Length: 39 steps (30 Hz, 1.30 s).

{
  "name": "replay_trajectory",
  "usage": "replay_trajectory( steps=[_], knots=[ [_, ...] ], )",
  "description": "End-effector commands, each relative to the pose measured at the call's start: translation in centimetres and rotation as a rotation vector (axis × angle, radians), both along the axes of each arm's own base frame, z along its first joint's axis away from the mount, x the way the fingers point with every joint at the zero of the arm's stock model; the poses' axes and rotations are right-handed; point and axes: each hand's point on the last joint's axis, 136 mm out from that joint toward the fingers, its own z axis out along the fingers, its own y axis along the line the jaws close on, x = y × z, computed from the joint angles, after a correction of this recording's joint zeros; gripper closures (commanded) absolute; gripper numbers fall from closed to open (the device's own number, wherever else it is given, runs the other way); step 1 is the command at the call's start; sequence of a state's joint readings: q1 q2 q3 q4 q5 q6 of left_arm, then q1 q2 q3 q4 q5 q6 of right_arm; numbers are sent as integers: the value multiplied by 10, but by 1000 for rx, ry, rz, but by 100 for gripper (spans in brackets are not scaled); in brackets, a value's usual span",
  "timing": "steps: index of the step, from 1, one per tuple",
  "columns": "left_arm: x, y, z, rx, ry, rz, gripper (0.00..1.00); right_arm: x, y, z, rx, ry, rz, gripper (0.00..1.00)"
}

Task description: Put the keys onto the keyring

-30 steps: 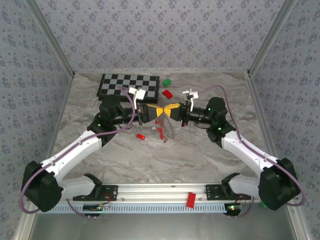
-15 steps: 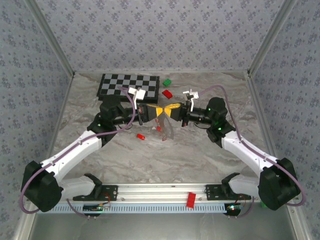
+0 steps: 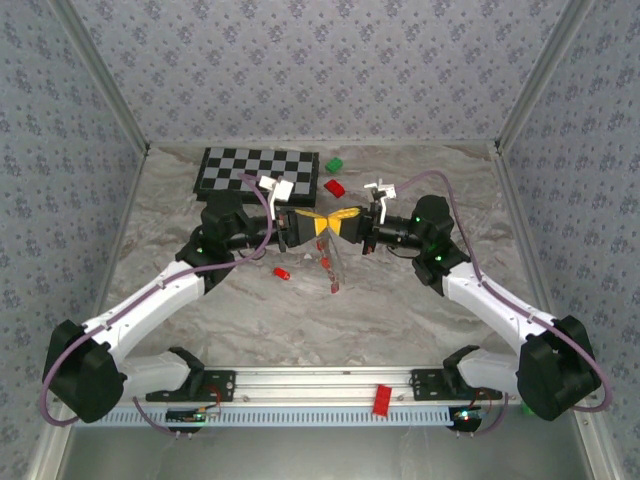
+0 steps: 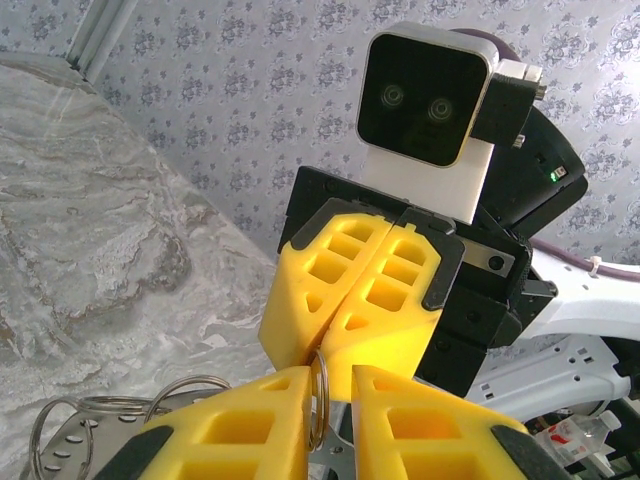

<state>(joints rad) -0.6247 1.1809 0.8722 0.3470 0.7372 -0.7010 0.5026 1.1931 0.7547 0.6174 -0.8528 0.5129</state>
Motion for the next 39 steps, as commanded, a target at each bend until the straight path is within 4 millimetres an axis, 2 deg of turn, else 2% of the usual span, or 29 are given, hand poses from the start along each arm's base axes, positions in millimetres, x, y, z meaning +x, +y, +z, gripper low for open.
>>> replay_trajectory(
  steps=[1,5,8,11,13,15,16,21,28,37,38,39],
  knots=[
    [-12,-3,12,-36,-49,-53,84,-2,-1,12,25,-35,-7,100],
    [-12,-2,12,-42,-50,-48,87,-2,-2,13,29,-34,-6,100],
    [-12,-2,12,-43,-49,-45,82,-1,-3,13,33,-31,-9,100],
    [-12,-2,12,-43,-51,-37,83,0,-3,13,38,-30,-14,100],
    [-11,-1,13,-43,-53,-30,86,-1,-3,13,39,-32,-11,100],
    [-10,-1,12,-38,-53,-21,98,-2,-2,13,37,-31,-5,100],
    [-9,-1,12,-34,-51,-17,100,-2,-2,12,35,-29,-4,100],
    [-5,1,9,-12,-48,9,100,-3,-3,12,33,-36,-4,100],
    [11,7,-9,96,-36,103,100,-7,-3,11,13,-49,-9,100],
    [11,6,-11,113,-54,99,100,-8,-2,5,-12,-48,-12,100],
    [10,7,-9,110,-64,94,100,-6,-2,3,-22,-45,-24,99],
    [9,7,-8,110,-69,91,100,-4,-4,1,-31,-41,-41,90]
  ],
)
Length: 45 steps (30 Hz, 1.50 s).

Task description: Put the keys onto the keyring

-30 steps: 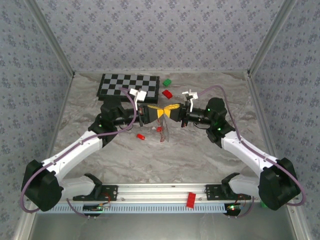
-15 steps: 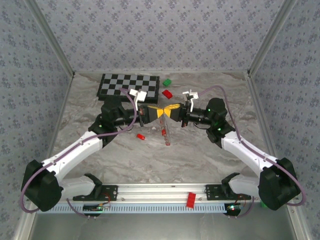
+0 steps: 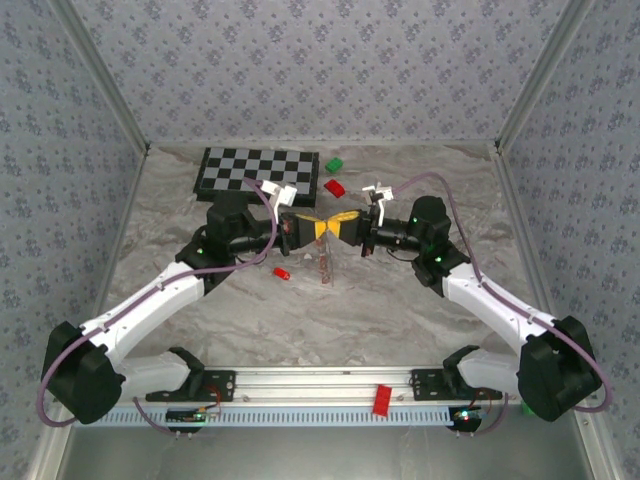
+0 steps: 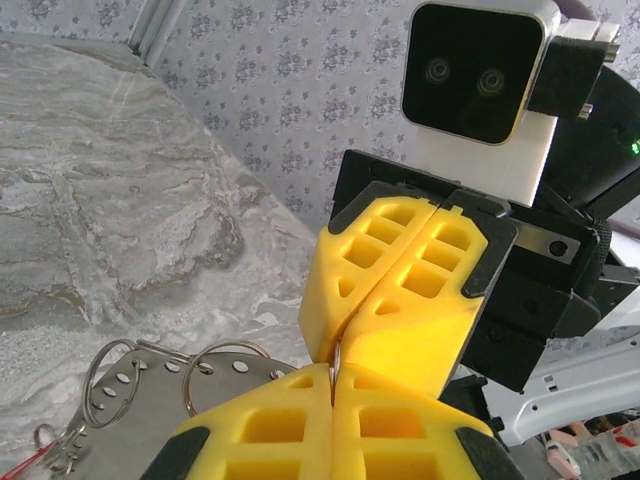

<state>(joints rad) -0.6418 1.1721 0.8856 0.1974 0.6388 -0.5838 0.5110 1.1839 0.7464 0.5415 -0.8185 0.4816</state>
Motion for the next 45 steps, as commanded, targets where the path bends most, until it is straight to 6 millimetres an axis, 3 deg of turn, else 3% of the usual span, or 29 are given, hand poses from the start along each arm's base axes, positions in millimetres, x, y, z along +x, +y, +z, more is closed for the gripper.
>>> replay_trajectory(
  steps=[1,4,5,10,24,28,35,42,45],
  knots=[
    [0,5,16,-1,-62,16,100,-4,-7,14,0,-74,-34,82],
    [-3,6,19,6,-76,5,100,0,-18,13,-10,-77,-84,62],
    [-4,7,19,9,-77,5,100,2,-22,13,-12,-74,-107,60],
    [-5,7,22,10,-83,5,100,4,-31,13,-24,-84,-142,57],
    [0,13,19,47,-81,49,100,8,-27,4,-52,-76,-158,53],
    [8,27,11,121,-86,135,100,17,-30,-10,-109,-54,-215,49],
    [13,67,7,266,-117,298,100,34,-26,-61,-294,32,-263,51],
    [5,100,15,312,-161,424,100,40,4,-104,-420,78,-205,53],
    [7,129,17,375,-160,553,100,43,23,-120,-473,86,-169,55]
  ],
)
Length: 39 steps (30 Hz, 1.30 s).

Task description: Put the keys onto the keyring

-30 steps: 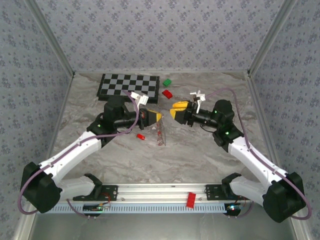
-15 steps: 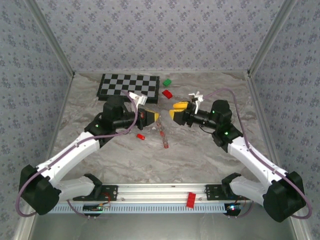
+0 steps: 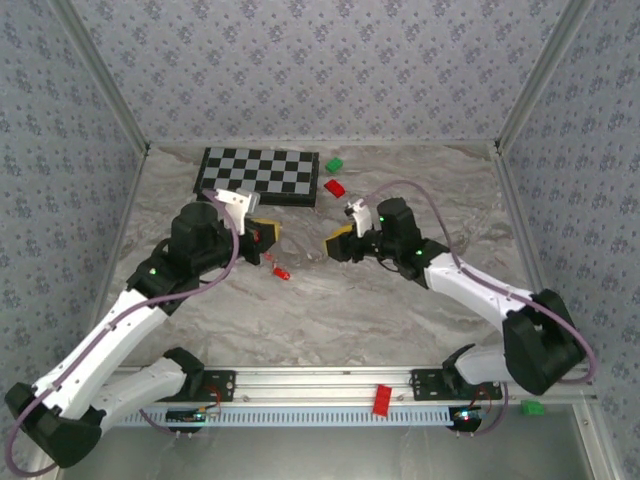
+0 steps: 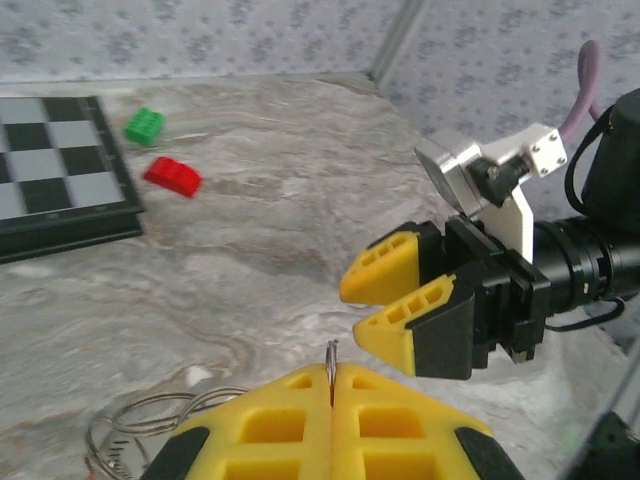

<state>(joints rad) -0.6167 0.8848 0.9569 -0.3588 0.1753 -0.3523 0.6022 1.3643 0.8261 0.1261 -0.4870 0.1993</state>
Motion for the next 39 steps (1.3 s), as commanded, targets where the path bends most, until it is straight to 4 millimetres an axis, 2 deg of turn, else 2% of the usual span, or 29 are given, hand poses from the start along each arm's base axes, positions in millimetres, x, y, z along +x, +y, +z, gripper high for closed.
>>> replay_trajectory(
  steps=[1,9,13,15,20,25,32,39],
  knots=[
    [5,38,19,65,-67,173,100,7,18,-3,-61,-30,34,55],
    [-7,107,39,112,-128,457,100,14,71,-52,-202,32,51,57],
    [-16,123,48,107,-151,509,100,18,92,-78,-292,63,9,57],
    [-20,130,50,109,-158,528,100,22,106,-84,-317,68,-18,57],
    [-26,131,51,79,-170,516,100,23,127,-113,-409,92,-63,57],
    [-26,126,49,70,-160,496,100,29,135,-130,-512,85,-119,55],
    [-26,125,50,57,-164,489,100,36,141,-153,-580,120,-140,55],
    [-26,121,47,58,-157,473,100,29,135,-169,-626,157,-127,58]
  ],
)
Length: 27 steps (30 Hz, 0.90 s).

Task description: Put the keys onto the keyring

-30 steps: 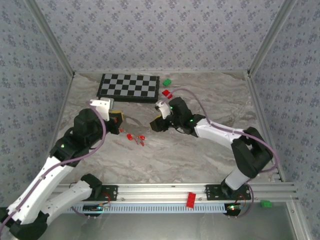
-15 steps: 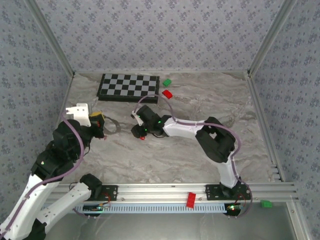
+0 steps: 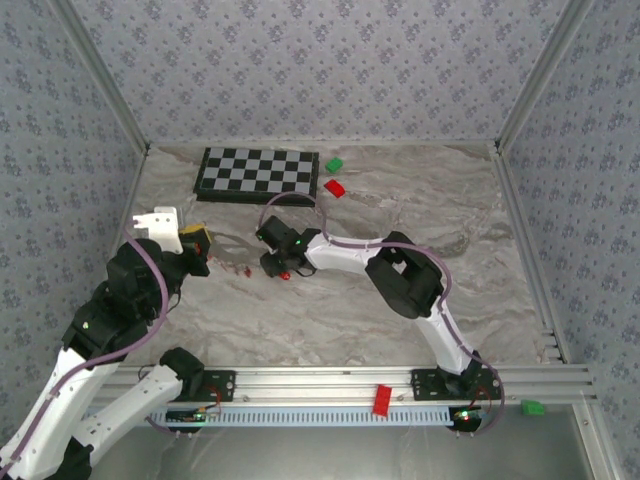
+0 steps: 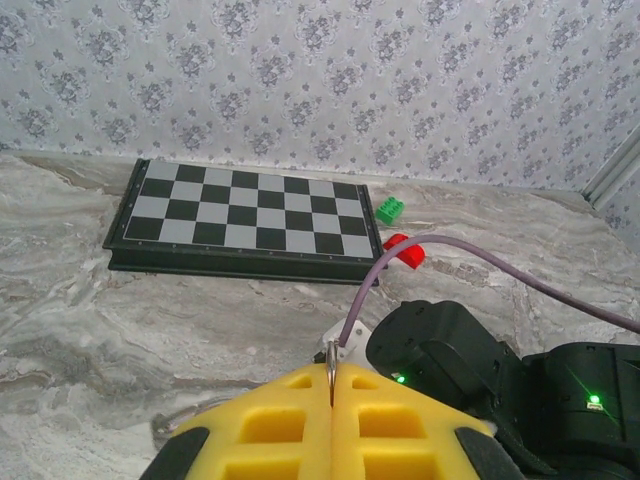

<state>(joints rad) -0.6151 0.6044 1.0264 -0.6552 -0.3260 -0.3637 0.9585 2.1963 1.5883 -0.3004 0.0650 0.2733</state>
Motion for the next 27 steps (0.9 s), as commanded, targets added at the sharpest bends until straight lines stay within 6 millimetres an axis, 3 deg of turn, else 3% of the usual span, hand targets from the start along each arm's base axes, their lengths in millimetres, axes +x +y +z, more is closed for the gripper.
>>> replay_trajectory(
  steps=[1,6,13,20,27],
  knots=[
    [1,-2,10,-34,-29,-7,100,-4,-9,-10,-52,28,-18,58],
    [1,-4,8,-32,-27,-13,100,-5,-20,-7,-60,18,-36,60],
    [2,-7,6,-32,-17,-26,100,-13,-52,-1,-98,-4,-60,63],
    [4,-12,4,-36,-8,-41,100,-21,-112,-2,-168,-11,-137,65],
    [6,-23,-1,-49,11,-81,100,-33,-192,-8,-230,11,-259,66]
  ],
)
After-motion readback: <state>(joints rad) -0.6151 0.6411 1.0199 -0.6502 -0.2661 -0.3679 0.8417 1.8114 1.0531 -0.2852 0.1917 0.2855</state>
